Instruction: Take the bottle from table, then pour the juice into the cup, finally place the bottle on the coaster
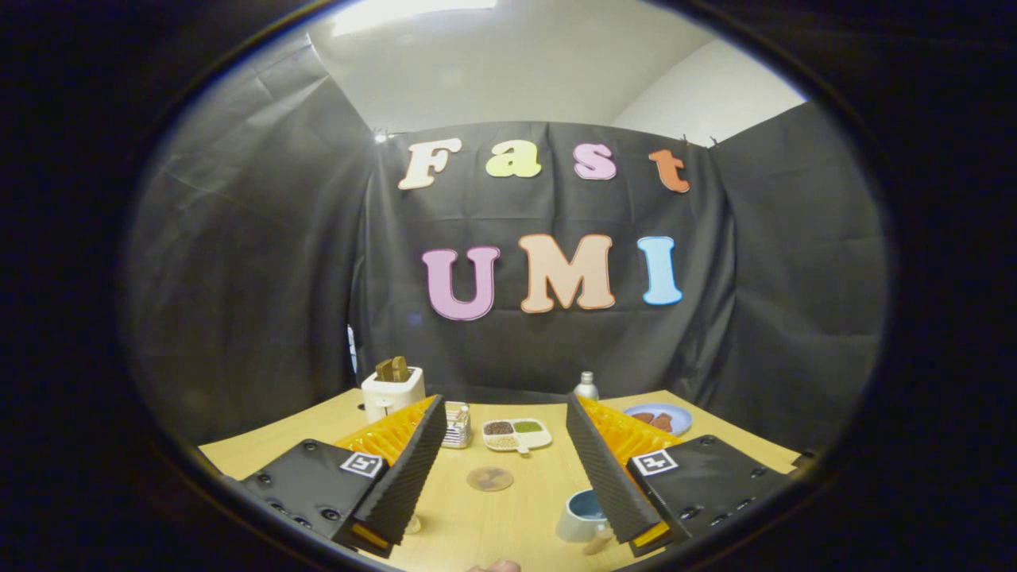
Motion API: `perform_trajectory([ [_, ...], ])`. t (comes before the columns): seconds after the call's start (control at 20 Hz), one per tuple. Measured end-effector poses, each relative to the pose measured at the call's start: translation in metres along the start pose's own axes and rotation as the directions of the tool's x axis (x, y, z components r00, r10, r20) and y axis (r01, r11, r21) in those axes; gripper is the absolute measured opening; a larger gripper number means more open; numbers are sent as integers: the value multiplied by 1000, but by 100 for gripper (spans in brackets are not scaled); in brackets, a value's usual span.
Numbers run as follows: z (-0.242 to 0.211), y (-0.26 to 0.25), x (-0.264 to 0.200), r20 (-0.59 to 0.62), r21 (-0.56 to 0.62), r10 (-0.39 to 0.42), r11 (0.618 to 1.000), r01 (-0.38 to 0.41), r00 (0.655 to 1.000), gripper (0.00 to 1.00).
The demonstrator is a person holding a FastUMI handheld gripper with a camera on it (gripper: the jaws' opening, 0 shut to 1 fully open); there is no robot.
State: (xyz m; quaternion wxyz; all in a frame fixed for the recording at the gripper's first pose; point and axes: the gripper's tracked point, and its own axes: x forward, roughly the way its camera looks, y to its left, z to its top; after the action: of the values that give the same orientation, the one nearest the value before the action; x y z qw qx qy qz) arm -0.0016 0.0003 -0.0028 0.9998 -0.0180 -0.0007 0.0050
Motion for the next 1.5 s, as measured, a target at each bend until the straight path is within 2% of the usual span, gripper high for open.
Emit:
perform_trajectory([
  [0.65,-12,18,1,7,-15,-22,1000,22,1000,97],
  [1.5,-77,141,-5,-62,32,67,997,-65,996,97],
])
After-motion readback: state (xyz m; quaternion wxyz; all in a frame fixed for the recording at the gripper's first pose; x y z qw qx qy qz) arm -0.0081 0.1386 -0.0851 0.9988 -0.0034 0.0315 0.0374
